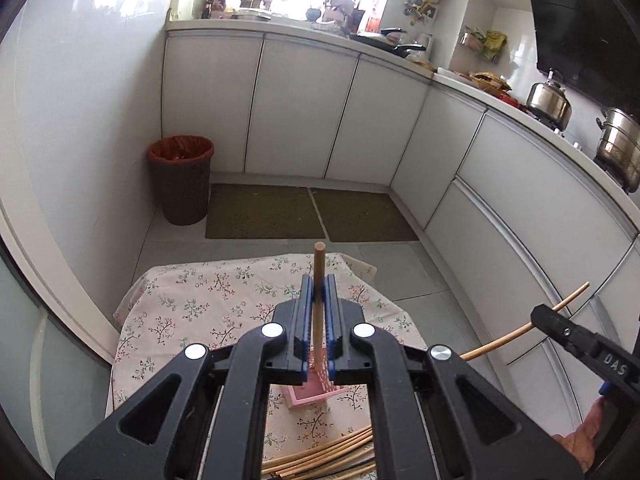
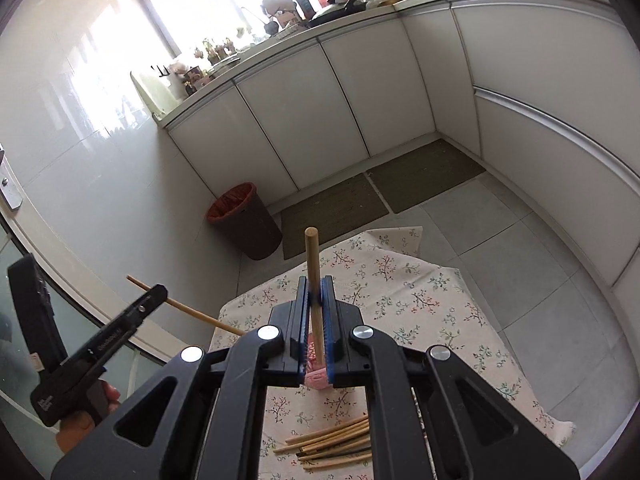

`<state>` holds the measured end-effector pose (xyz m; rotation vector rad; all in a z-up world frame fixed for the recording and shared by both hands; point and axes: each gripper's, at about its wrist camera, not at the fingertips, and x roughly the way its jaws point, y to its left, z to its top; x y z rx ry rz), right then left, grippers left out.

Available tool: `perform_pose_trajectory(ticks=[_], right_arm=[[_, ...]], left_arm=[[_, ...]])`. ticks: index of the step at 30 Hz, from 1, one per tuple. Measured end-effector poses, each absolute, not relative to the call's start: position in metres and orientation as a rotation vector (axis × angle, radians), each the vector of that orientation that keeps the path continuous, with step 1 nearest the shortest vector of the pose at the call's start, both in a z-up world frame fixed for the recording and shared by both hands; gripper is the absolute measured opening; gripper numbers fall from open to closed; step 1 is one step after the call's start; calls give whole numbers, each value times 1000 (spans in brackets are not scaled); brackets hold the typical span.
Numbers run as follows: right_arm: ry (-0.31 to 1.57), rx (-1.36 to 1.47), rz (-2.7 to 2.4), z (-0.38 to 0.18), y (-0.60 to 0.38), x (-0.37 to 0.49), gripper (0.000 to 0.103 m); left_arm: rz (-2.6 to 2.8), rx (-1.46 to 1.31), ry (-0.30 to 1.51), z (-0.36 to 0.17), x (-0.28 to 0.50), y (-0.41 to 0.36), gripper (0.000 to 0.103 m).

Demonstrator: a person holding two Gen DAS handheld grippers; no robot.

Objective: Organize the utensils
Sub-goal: 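Carry the chopstick in the left tool and drop it into the pink holder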

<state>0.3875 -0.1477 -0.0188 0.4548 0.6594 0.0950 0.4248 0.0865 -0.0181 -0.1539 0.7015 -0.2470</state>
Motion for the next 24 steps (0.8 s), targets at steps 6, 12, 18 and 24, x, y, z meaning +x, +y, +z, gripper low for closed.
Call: perform_pose_trajectory(ticks=[6, 12, 18, 24], right_arm=[[676, 406, 127, -42, -122, 420, 6], [696, 358, 144, -64, -101, 439, 6], [725, 295, 154, -89, -78, 451, 7], [762, 249, 148, -104, -66, 451, 15]], left_arm=[[-287, -249, 720, -56, 429, 104, 23], [-260, -341, 582, -38, 392, 134, 26], [-217, -394, 562, -31, 377, 153, 27], [-196, -374, 621, -45, 383, 152, 29]])
